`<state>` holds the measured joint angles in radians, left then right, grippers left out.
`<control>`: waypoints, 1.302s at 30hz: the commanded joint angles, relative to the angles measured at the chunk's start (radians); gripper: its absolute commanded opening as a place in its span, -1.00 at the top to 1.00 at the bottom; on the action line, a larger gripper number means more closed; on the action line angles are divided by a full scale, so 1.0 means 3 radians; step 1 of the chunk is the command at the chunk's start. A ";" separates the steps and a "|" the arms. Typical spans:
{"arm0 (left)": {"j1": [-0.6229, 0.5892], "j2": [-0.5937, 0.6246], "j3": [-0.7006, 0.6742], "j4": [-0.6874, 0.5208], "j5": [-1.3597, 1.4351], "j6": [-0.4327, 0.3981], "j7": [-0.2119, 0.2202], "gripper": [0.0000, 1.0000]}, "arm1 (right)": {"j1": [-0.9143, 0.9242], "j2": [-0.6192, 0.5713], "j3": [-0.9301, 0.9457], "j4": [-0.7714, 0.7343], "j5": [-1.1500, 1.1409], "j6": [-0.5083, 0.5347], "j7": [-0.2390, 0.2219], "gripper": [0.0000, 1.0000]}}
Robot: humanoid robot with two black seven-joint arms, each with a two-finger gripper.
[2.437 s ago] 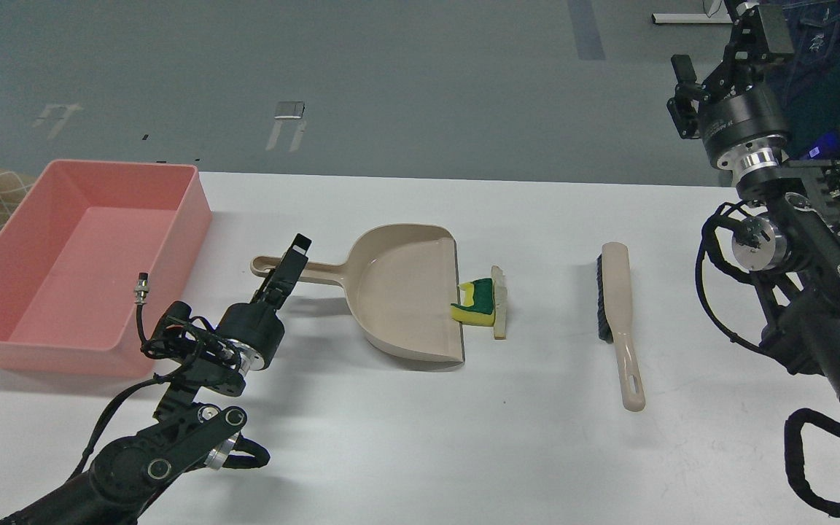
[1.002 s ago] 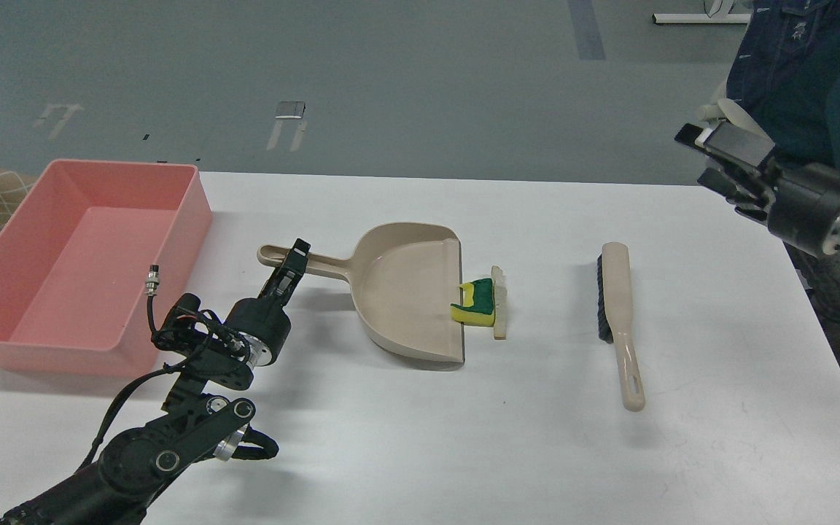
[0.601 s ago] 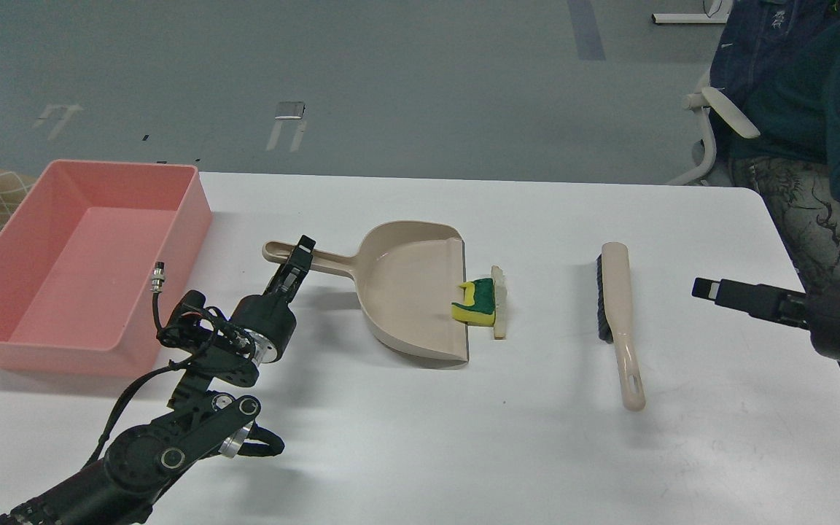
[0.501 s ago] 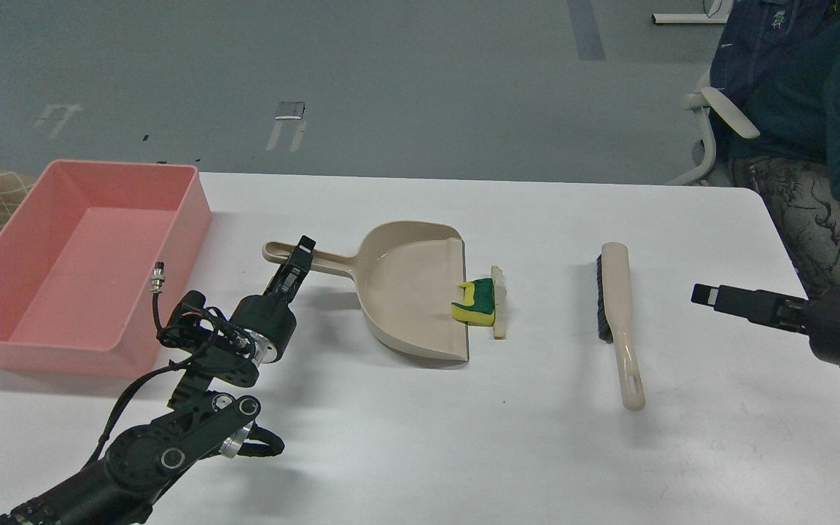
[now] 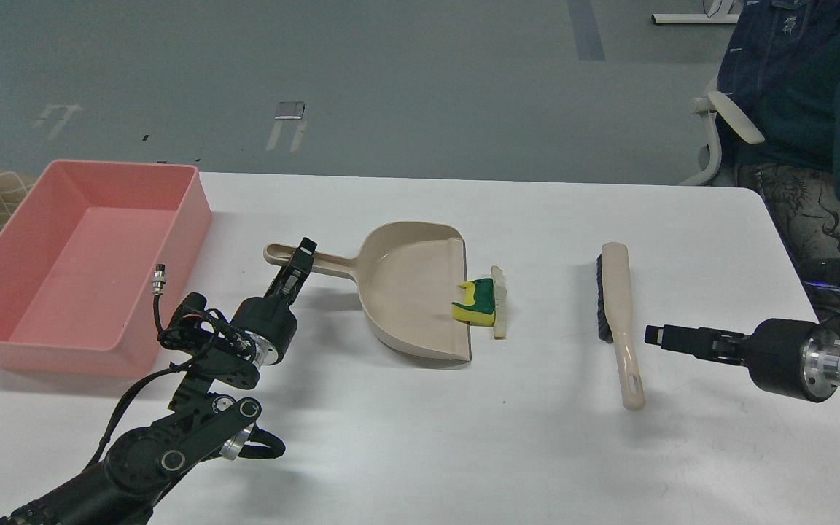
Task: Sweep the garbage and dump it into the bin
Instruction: 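Move the right gripper down to the wooden brush handle, then grasp the dustpan handle with left gripper and brush handle with right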
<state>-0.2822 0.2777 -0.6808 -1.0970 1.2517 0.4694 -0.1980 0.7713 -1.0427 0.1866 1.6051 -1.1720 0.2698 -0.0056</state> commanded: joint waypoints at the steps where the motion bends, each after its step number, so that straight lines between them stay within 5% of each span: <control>1: 0.0000 0.0005 0.0004 0.0001 0.0000 0.0000 0.0000 1.00 | -0.0004 0.0055 -0.0019 0.0013 0.0005 0.0011 -0.0002 -0.86; 14: -0.0010 0.0005 -0.0001 -0.0005 -0.0005 0.0000 0.0000 1.00 | -0.0025 0.0270 -0.0034 0.0070 0.0005 0.0011 -0.0211 -0.75; 39: -0.0046 0.0020 -0.0001 -0.0020 -0.0031 -0.0010 -0.0005 1.00 | -0.0101 0.0275 -0.0029 0.0075 0.0005 0.0011 -0.0257 -0.78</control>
<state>-0.2943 0.2833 -0.6813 -1.1025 1.2427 0.4675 -0.1995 0.7409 -0.9593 0.1783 1.6277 -1.1704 0.2731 -0.0829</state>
